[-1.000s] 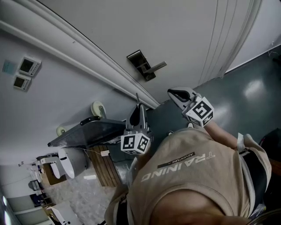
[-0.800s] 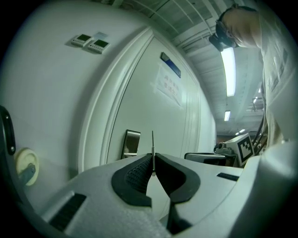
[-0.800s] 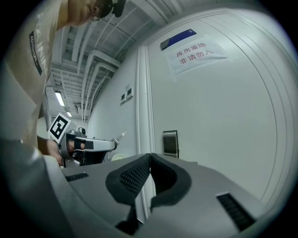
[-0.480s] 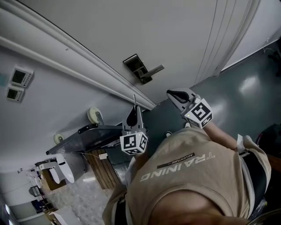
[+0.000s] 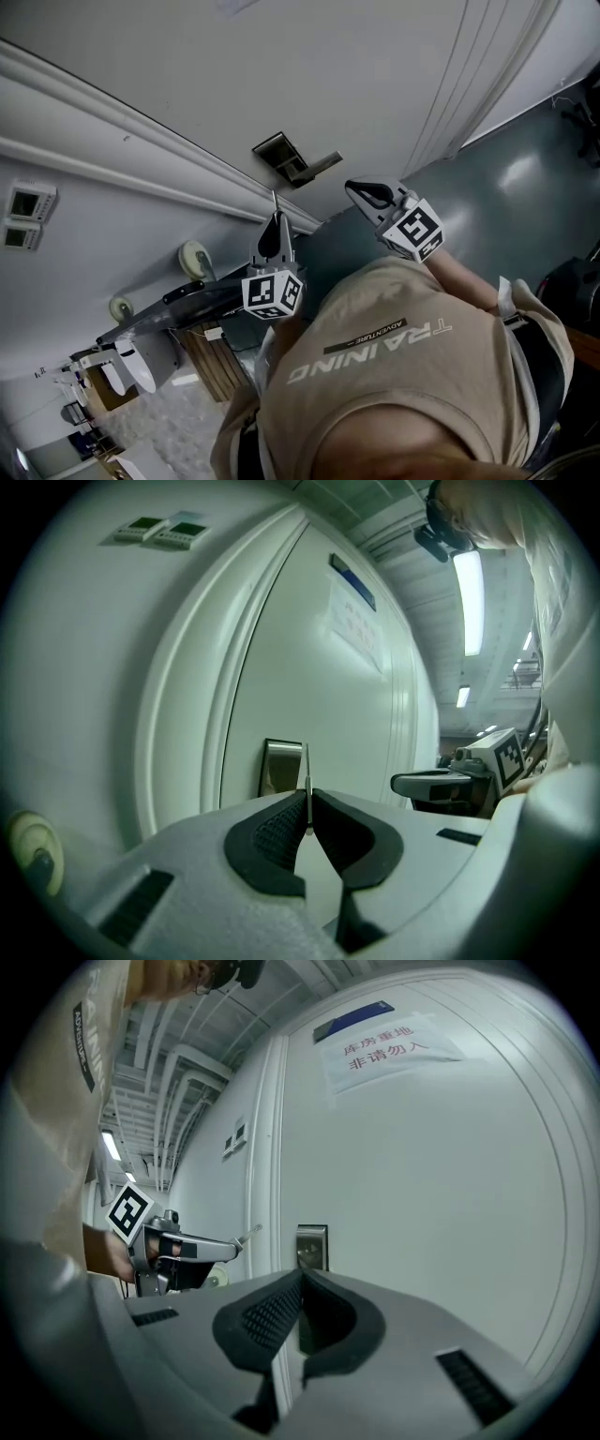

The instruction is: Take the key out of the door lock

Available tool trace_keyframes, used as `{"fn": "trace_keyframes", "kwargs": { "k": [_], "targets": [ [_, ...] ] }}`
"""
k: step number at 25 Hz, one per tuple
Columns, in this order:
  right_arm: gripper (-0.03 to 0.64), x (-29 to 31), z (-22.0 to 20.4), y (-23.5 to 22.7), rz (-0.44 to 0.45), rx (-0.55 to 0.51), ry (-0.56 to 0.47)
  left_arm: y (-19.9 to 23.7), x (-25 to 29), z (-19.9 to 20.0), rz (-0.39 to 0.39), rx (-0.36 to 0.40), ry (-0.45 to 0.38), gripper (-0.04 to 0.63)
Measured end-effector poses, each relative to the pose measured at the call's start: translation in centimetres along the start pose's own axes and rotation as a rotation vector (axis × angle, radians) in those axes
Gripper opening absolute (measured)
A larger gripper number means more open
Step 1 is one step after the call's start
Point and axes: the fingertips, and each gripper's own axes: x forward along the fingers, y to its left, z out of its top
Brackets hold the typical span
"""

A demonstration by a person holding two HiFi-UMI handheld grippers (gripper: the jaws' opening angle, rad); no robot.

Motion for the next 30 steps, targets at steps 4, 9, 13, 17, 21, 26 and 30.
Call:
{"fn": "trace_keyframes", "kwargs": {
  "k": [4,9,13,17,21,26,30],
  "targets": [
    [0.014,0.3,2.3,-0.2,0.020,-0.026,0.000,-0.3,0.6,2.3,-0.027,-0.074,0.000,0.023],
    [0.014,0.6,2.4,-0.8,0.032,-0.011,0.035,-0.4,1.7,3.5,-0.026,-0.107,0.000,0.023],
    [0.014,0.5,2.5,-0.9,0.045,-0.015,0.035,-0.3,1.4,4.0,-0.011,-0.097,0.002,0.023],
    [0.014,0.2,2.6,-1.2,0.026,-0.036,0.029,-0.5,1.2,3.5,-0.006,-0.084,0.015,0.023],
    [0.014,-0.4,3.6,-1.5,-0.008,-0.015,-0.002,-0.8,1.1,3.5,0.009,-0.029,0.020,0.023],
    [0.014,-0.5,3.6,-1.2,0.007,-0.039,-0.012,-1.3,0.8,3.5,0.009,-0.030,0.000,0.023],
    [0.014,-0.8,2.5,-0.6,0.014,-0.039,-0.015,-1.4,-0.1,2.0,0.021,-0.022,-0.006,0.023]
  ]
}}
